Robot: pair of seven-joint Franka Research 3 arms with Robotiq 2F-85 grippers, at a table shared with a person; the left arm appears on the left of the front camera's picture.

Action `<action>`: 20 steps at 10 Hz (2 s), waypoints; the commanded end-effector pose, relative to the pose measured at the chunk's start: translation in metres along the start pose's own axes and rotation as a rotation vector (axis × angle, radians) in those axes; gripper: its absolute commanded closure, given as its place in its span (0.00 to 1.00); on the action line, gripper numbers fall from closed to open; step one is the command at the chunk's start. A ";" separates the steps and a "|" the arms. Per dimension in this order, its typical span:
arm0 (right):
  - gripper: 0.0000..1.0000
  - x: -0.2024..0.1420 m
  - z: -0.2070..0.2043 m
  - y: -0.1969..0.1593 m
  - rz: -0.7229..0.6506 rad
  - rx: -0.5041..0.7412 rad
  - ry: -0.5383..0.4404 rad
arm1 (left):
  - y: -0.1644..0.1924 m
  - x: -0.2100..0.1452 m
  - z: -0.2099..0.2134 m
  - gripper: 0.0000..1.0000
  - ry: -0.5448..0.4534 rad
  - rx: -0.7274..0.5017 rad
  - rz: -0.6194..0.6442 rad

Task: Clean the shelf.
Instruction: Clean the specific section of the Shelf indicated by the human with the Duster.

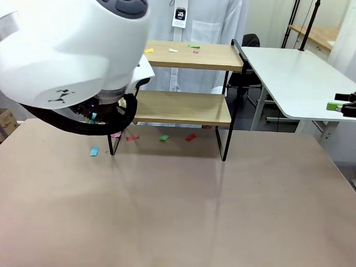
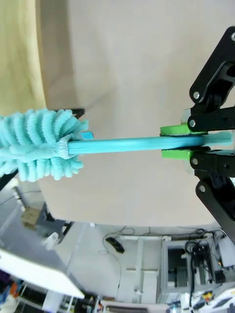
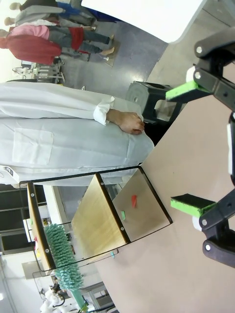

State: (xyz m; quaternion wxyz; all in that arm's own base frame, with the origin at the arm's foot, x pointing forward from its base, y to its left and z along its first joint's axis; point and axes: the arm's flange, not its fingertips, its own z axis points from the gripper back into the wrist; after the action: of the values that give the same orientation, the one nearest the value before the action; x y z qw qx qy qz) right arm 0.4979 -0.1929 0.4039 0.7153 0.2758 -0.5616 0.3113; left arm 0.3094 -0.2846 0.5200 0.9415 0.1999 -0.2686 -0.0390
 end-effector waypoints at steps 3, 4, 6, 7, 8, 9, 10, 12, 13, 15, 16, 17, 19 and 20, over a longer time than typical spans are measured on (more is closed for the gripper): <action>0.00 0.003 0.001 0.001 0.005 -0.002 0.004 | 0.011 0.000 0.006 0.87 -0.021 -0.111 -0.052; 0.00 0.003 0.001 0.001 0.005 -0.002 0.004 | 0.022 -0.002 0.014 0.87 -0.050 -0.200 -0.094; 0.00 0.003 0.001 0.001 0.005 -0.002 0.004 | 0.040 -0.009 0.023 0.87 -0.099 -0.362 -0.209; 0.00 0.003 0.001 0.001 0.005 -0.002 0.004 | 0.044 -0.012 0.025 0.87 -0.118 -0.426 -0.271; 0.00 0.003 0.001 0.001 0.005 -0.002 0.004 | 0.051 -0.015 0.024 0.87 -0.116 -0.506 -0.354; 0.00 0.003 0.001 0.001 0.005 -0.002 0.004 | 0.060 -0.016 0.023 0.87 -0.098 -0.592 -0.430; 0.00 0.003 0.001 0.001 0.005 -0.002 0.004 | 0.067 -0.019 0.026 0.87 -0.082 -0.626 -0.472; 0.00 0.003 0.001 0.001 0.005 -0.002 0.004 | 0.079 -0.020 0.034 0.87 -0.068 -0.734 -0.618; 0.00 0.003 0.001 0.001 0.005 -0.002 0.004 | 0.090 -0.020 0.036 0.87 -0.061 -0.812 -0.650; 0.00 0.003 0.001 0.001 0.005 -0.002 0.004 | 0.113 -0.026 0.052 0.87 -0.008 -0.805 -0.730; 0.00 0.003 0.001 0.001 0.005 -0.002 0.004 | 0.130 -0.029 0.059 0.87 0.046 -0.783 -0.771; 0.00 0.003 0.001 0.001 0.005 -0.002 0.004 | 0.153 -0.032 0.062 0.87 0.116 -0.771 -0.857; 0.00 0.003 0.001 0.001 0.005 -0.002 0.004 | 0.190 -0.032 0.054 0.87 0.246 -0.781 -0.939; 0.00 0.003 0.001 0.001 0.005 -0.002 0.004 | 0.200 -0.032 0.047 0.87 0.332 -0.755 -0.917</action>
State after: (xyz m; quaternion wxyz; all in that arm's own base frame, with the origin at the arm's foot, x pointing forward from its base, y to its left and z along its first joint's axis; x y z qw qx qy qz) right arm 0.4979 -0.1928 0.4039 0.7154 0.2758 -0.5615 0.3113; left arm 0.2382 -0.1193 0.6123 0.8649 -0.0610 0.0032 -0.4983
